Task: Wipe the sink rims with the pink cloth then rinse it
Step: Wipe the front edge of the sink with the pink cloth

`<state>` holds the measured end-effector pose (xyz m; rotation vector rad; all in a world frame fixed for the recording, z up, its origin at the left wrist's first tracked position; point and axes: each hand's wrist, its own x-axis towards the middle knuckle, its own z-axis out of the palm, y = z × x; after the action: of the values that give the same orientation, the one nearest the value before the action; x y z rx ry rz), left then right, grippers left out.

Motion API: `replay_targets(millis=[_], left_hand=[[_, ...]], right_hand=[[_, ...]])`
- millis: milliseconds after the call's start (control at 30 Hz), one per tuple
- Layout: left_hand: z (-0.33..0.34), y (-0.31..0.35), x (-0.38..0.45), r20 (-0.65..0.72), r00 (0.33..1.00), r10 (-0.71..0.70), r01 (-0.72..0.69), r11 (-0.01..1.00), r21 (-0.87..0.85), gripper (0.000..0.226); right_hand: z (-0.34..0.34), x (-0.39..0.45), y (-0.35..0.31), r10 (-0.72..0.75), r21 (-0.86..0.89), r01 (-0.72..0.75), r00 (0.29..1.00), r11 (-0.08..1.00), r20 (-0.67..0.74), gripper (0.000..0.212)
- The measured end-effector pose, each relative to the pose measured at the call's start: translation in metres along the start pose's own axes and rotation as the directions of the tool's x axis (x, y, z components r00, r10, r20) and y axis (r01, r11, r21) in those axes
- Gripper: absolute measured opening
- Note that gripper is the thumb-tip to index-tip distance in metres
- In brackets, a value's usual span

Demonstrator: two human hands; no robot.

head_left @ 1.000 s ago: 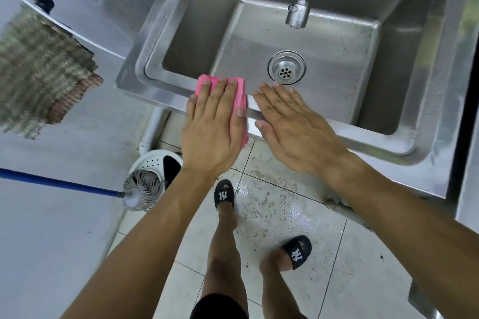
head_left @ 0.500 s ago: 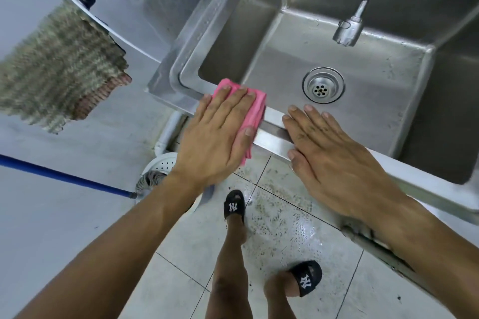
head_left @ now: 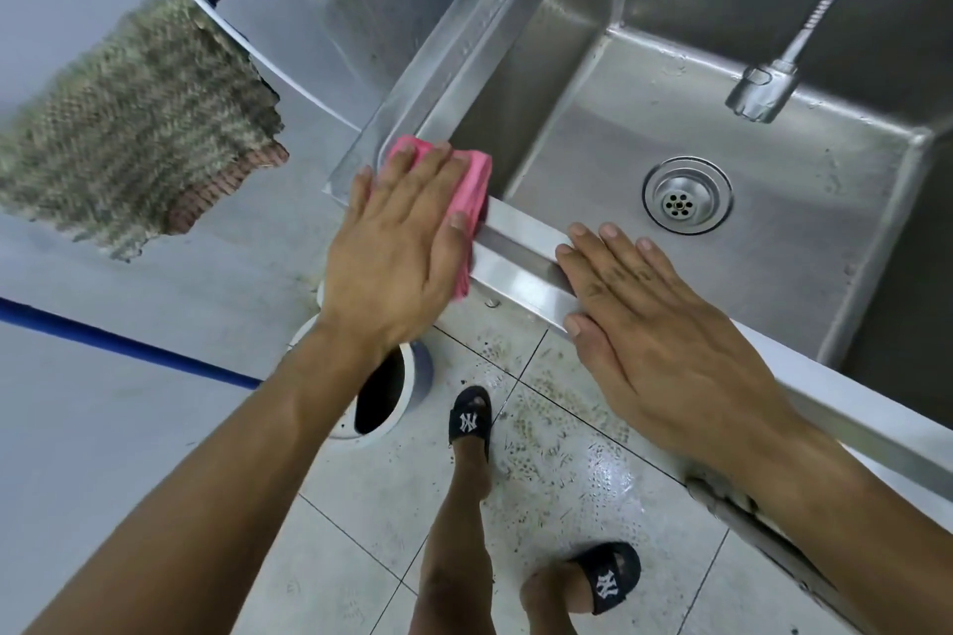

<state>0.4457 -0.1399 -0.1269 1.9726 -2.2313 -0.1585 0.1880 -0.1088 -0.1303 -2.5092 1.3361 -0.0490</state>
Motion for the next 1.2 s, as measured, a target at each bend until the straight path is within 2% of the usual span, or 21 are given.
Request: replay_targets(millis=[67, 133, 233, 333, 400, 533, 600, 700, 767, 867, 1067, 1200], left_hand=[[0.001, 0.003, 0.003, -0.054, 0.997, -0.061, 0.059, 0.998, -0.031, 0.055], [0.008, 0.014, -0.006, -0.096, 0.995, -0.026, 0.023, 0.999, -0.03, 0.055], [0.013, 0.015, -0.019, -0.094, 0.98, 0.173, -0.175, 0.984, -0.018, 0.055], [0.009, -0.016, -0.005, -0.045, 0.92, 0.389, -0.388, 0.921, 0.026, 0.057], [0.003, -0.043, 0.01, -0.009, 0.894, 0.448, -0.446, 0.892, 0.073, 0.058], [-0.017, -0.092, 0.038, 0.071, 0.91, 0.408, -0.413, 0.904, 0.109, 0.057], [-0.02, -0.089, 0.041, 0.093, 0.947, 0.309, -0.317, 0.945, 0.085, 0.058], [-0.011, -0.05, 0.017, 0.046, 0.991, 0.126, -0.127, 0.991, 0.03, 0.06], [-0.007, -0.032, -0.002, 0.071, 0.985, 0.156, -0.154, 0.988, -0.025, 0.061], [-0.013, -0.049, 0.007, 0.133, 0.94, 0.315, -0.313, 0.949, -0.034, 0.061], [-0.026, -0.066, 0.086, 0.191, 0.956, 0.222, -0.211, 0.974, -0.078, 0.057], [-0.025, -0.056, 0.063, 0.205, 0.961, 0.186, -0.181, 0.983, -0.043, 0.059]], right_hand=[[-0.001, 0.004, -0.003, -0.003, -0.003, 0.003, 1.0, 1.0, 0.002, 0.062], [-0.002, 0.012, -0.01, 0.01, 0.021, -0.01, 1.0, 1.0, -0.008, 0.062], [-0.002, 0.025, -0.027, 0.031, 0.071, -0.03, 0.999, 0.997, -0.016, 0.063], [0.0, 0.029, -0.033, 0.036, 0.069, -0.034, 0.999, 0.997, -0.024, 0.061], [0.003, 0.027, -0.031, 0.03, 0.048, -0.028, 0.999, 0.998, -0.043, 0.058], [0.008, 0.029, -0.029, 0.034, 0.03, -0.033, 0.998, 0.999, -0.046, 0.057], [0.008, 0.032, -0.032, 0.053, 0.023, -0.052, 0.997, 0.998, -0.051, 0.058], [0.006, 0.038, -0.041, 0.105, 0.002, -0.105, 0.993, 0.994, -0.05, 0.059], [0.005, 0.045, -0.045, 0.117, 0.003, -0.117, 0.992, 0.993, -0.054, 0.059], [0.004, 0.054, -0.044, 0.091, -0.002, -0.091, 0.994, 0.996, -0.054, 0.06], [0.007, 0.054, -0.043, 0.095, -0.017, -0.096, 0.994, 0.995, -0.051, 0.059], [0.009, 0.053, -0.045, 0.101, -0.011, -0.102, 0.992, 0.995, -0.074, 0.059]])
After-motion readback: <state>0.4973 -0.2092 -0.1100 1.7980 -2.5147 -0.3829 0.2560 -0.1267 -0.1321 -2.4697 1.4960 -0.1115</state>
